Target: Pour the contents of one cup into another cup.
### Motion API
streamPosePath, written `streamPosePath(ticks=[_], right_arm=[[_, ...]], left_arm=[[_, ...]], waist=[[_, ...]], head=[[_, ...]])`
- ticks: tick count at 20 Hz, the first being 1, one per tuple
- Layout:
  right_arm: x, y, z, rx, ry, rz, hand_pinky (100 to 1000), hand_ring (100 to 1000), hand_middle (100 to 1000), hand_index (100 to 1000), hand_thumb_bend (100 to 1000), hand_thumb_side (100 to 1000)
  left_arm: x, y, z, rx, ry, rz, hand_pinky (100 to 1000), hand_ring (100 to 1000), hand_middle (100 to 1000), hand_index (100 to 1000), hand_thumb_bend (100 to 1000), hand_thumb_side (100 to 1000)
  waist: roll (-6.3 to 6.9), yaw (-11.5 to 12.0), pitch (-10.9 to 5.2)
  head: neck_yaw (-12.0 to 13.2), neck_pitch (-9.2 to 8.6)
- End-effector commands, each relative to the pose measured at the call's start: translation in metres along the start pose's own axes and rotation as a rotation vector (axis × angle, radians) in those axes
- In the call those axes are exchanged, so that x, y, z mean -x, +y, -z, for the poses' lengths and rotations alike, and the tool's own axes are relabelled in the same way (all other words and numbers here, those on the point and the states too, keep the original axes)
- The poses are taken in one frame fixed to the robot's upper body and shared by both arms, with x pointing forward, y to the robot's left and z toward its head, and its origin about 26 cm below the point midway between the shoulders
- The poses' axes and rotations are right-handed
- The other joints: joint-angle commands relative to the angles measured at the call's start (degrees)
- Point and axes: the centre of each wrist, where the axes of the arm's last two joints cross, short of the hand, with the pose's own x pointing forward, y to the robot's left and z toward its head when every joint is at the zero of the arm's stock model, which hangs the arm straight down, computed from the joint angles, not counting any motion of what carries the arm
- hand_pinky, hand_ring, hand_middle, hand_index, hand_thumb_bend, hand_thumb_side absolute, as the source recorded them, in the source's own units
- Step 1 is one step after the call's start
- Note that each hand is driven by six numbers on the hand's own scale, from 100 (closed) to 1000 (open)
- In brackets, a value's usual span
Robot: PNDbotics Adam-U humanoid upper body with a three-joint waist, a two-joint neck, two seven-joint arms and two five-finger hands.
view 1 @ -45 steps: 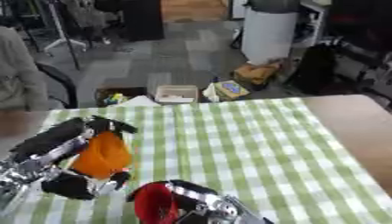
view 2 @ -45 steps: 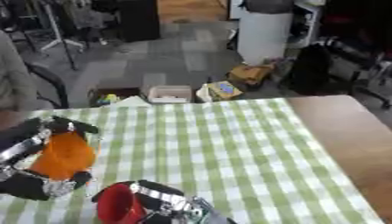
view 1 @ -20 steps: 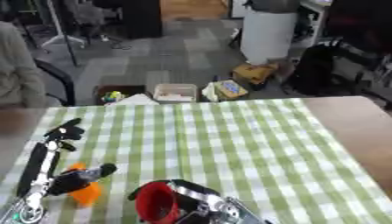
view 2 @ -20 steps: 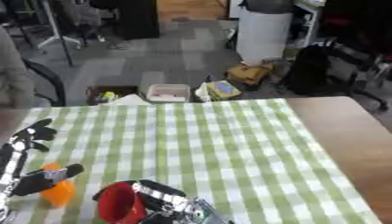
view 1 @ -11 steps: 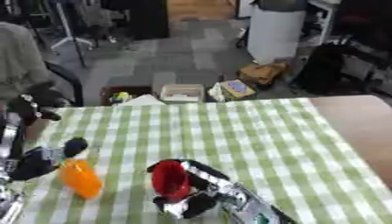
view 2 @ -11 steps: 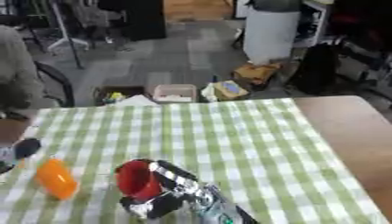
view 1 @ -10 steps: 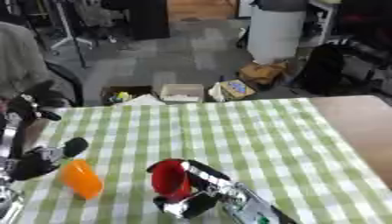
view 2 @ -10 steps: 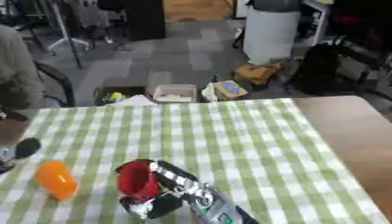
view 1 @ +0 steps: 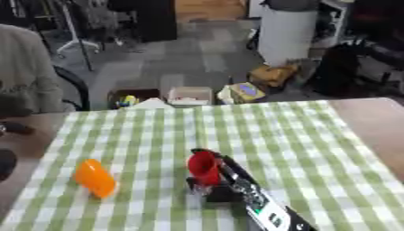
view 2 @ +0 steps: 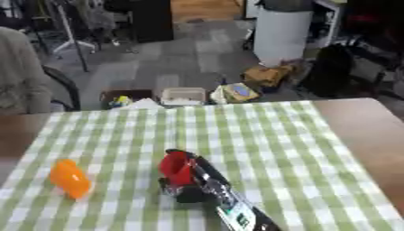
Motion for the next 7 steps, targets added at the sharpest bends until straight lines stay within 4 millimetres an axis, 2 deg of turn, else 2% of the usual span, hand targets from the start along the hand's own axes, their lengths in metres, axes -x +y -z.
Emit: streamPosePath(ticks=[1,7], right_arm=[[0.001,-0.018,0.002,0.075,-0.013,-0.078,865,992,534,958,760,524],[-0.010,-0.041,0.008,0.174,-0.053,-0.112,857,981,550,958,772,513]], left_arm=[[-0.006,0.006,0.000,-0.022,-0.013,0.008,556,672,656,877,896,710],[-0.003,0.009,-0.009,-0.033,-0.002,0.025,558,675,657,877,888,718]], waist=[[0.04,0.0,-0.89],[-0.23,-0.3,-0.91]], head=[[0.0,0.04],[0.1,-0.11]])
